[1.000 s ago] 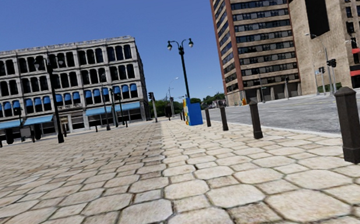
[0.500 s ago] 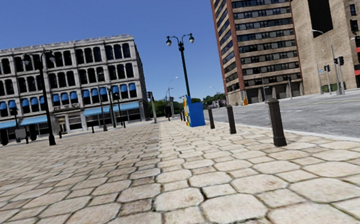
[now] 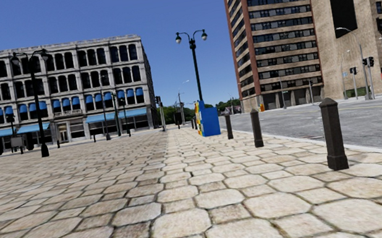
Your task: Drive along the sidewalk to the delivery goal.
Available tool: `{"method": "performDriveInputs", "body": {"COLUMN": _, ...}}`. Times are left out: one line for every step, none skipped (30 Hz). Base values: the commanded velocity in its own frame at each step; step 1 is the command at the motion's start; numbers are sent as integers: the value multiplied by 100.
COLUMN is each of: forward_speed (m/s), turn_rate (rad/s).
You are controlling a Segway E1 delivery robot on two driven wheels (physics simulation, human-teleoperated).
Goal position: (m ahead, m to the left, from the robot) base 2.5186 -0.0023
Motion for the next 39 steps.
{"method": "performDriveInputs", "body": {"forward_speed": 200, "turn_rate": 0}}
{"method": "performDriveInputs", "body": {"forward_speed": 200, "turn_rate": 0}}
{"method": "performDriveInputs", "body": {"forward_speed": 200, "turn_rate": 0}}
{"method": "performDriveInputs", "body": {"forward_speed": 200, "turn_rate": 0}}
{"method": "performDriveInputs", "body": {"forward_speed": 200, "turn_rate": 0}}
{"method": "performDriveInputs", "body": {"forward_speed": 200, "turn_rate": 0}}
{"method": "performDriveInputs", "body": {"forward_speed": 200, "turn_rate": 0}}
{"method": "performDriveInputs", "body": {"forward_speed": 200, "turn_rate": 0}}
{"method": "performDriveInputs", "body": {"forward_speed": 200, "turn_rate": 0}}
{"method": "performDriveInputs", "body": {"forward_speed": 200, "turn_rate": 0}}
{"method": "performDriveInputs", "body": {"forward_speed": 200, "turn_rate": 0}}
{"method": "performDriveInputs", "body": {"forward_speed": 200, "turn_rate": 0}}
{"method": "performDriveInputs", "body": {"forward_speed": 200, "turn_rate": 0}}
{"method": "performDriveInputs", "body": {"forward_speed": 200, "turn_rate": 0}}
{"method": "performDriveInputs", "body": {"forward_speed": 200, "turn_rate": 0}}
{"method": "performDriveInputs", "body": {"forward_speed": 200, "turn_rate": 0}}
{"method": "performDriveInputs", "body": {"forward_speed": 200, "turn_rate": 0}}
{"method": "performDriveInputs", "body": {"forward_speed": 200, "turn_rate": 0}}
{"method": "performDriveInputs", "body": {"forward_speed": 200, "turn_rate": 0}}
{"method": "performDriveInputs", "body": {"forward_speed": 200, "turn_rate": 0}}
{"method": "performDriveInputs", "body": {"forward_speed": 200, "turn_rate": 0}}
{"method": "performDriveInputs", "body": {"forward_speed": 200, "turn_rate": 0}}
{"method": "performDriveInputs", "body": {"forward_speed": 200, "turn_rate": 2}}
{"method": "performDriveInputs", "body": {"forward_speed": 200, "turn_rate": 6}}
{"method": "performDriveInputs", "body": {"forward_speed": 200, "turn_rate": 12}}
{"method": "performDriveInputs", "body": {"forward_speed": 200, "turn_rate": 16}}
{"method": "performDriveInputs", "body": {"forward_speed": 200, "turn_rate": 16}}
{"method": "performDriveInputs", "body": {"forward_speed": 200, "turn_rate": 17}}
{"method": "performDriveInputs", "body": {"forward_speed": 200, "turn_rate": 18}}
{"method": "performDriveInputs", "body": {"forward_speed": 200, "turn_rate": 18}}
{"method": "performDriveInputs", "body": {"forward_speed": 200, "turn_rate": 18}}
{"method": "performDriveInputs", "body": {"forward_speed": 200, "turn_rate": 18}}
{"method": "performDriveInputs", "body": {"forward_speed": 200, "turn_rate": 18}}
{"method": "performDriveInputs", "body": {"forward_speed": 191, "turn_rate": 18}}
{"method": "performDriveInputs", "body": {"forward_speed": 191, "turn_rate": 18}}
{"method": "performDriveInputs", "body": {"forward_speed": 169, "turn_rate": 18}}
{"method": "performDriveInputs", "body": {"forward_speed": 148, "turn_rate": 18}}
{"method": "performDriveInputs", "body": {"forward_speed": 125, "turn_rate": 18}}
{"method": "performDriveInputs", "body": {"forward_speed": 109, "turn_rate": 18}}
